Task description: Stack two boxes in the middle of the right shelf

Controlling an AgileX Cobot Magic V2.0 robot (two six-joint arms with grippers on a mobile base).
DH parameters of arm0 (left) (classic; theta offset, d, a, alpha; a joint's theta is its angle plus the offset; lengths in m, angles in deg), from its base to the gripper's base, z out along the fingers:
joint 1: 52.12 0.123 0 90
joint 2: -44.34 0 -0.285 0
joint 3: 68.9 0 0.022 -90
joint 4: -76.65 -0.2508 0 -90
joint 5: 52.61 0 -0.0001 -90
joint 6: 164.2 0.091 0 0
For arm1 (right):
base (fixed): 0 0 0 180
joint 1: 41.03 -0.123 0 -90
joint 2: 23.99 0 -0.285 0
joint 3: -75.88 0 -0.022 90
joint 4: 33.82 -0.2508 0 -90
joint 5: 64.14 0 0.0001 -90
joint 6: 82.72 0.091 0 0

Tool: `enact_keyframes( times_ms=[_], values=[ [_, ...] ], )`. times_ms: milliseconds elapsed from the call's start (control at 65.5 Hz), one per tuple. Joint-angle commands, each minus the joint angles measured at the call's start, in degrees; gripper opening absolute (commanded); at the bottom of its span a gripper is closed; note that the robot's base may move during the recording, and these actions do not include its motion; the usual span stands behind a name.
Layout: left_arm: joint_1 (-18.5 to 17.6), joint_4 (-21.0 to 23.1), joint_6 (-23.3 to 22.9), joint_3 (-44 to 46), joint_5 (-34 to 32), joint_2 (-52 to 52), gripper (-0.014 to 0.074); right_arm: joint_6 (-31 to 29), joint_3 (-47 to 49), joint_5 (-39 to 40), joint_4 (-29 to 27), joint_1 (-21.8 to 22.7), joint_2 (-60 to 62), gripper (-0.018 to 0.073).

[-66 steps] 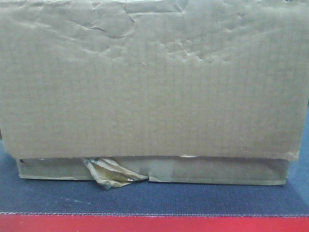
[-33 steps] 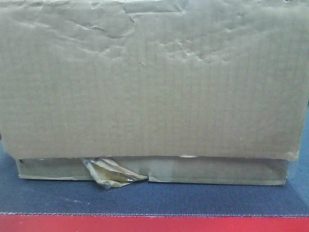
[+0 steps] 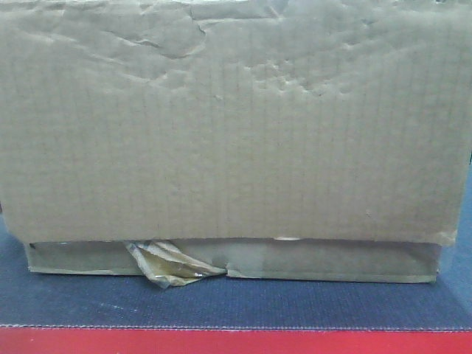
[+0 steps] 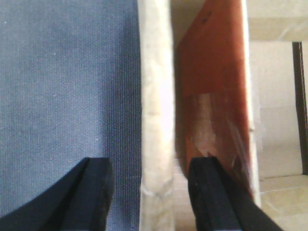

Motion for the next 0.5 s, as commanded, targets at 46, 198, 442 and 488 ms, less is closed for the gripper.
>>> enact_keyframes(
  times_ms=[46,198,442,488],
  values=[
    [0.20,0.27,0.47,0.05,-0.21,0.18,0.0277,-0.17,0.02,1.20,-0.01,0.32,0.22,-0.0162],
    [0.20,-0.16,0.47,0.05,-0.21,0.18,0.0277,-0.17,0.02,1.20,-0.01,0.32,0.22,-0.0162],
    [0.20,-0.16,0.47,0.05,-0.21,0.18,0.0277,-0.17,2.80,4.39,-0.69,0.09,0.22,-0.0162],
    [0.20,-0.16,0.47,0.05,-0.21,0.18,0.0277,0.09,5.01,2.82,-1.31,0.09,0.22,-0.0162]
  ],
)
